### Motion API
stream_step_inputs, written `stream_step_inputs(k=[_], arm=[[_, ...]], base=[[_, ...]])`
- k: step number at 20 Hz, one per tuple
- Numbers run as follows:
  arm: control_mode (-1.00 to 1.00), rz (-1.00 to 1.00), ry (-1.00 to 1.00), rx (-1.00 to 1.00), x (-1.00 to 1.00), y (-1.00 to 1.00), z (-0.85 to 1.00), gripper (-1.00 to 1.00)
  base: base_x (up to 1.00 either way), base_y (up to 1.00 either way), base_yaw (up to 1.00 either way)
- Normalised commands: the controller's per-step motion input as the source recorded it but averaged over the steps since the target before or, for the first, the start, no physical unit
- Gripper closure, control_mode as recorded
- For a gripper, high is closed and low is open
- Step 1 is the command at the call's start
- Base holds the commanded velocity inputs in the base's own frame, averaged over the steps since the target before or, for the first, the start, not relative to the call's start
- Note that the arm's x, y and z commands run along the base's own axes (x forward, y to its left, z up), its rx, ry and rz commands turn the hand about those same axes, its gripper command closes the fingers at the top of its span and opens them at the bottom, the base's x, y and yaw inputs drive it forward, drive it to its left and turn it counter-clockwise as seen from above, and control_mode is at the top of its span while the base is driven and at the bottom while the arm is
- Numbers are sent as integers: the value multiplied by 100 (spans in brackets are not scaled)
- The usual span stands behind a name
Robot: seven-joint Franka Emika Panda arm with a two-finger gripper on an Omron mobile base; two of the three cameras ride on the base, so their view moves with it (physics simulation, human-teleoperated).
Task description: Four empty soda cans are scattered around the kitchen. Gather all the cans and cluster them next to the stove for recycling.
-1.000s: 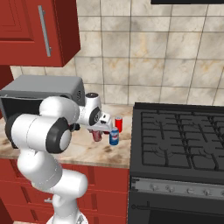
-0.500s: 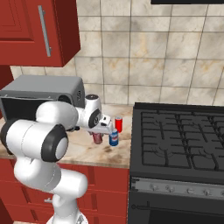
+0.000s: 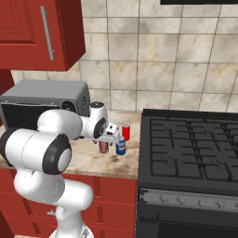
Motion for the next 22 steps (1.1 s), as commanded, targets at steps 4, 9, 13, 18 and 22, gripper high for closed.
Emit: stream_step_inputs(k=[4, 9, 13, 18, 22], arm=[[-100, 0, -9, 0, -1, 0, 3, -100], [-100, 0, -8, 0, -20, -1, 23, -100], [-100, 0, -7, 0, -26, 0, 28, -100], [-100, -1, -8, -1, -28, 0, 35, -100], [-100, -1, -8, 0, -25, 0, 44, -100]], base=[[0, 0, 0], [0, 0, 0], [0, 0, 0], [0, 0, 0], [0, 0, 0]])
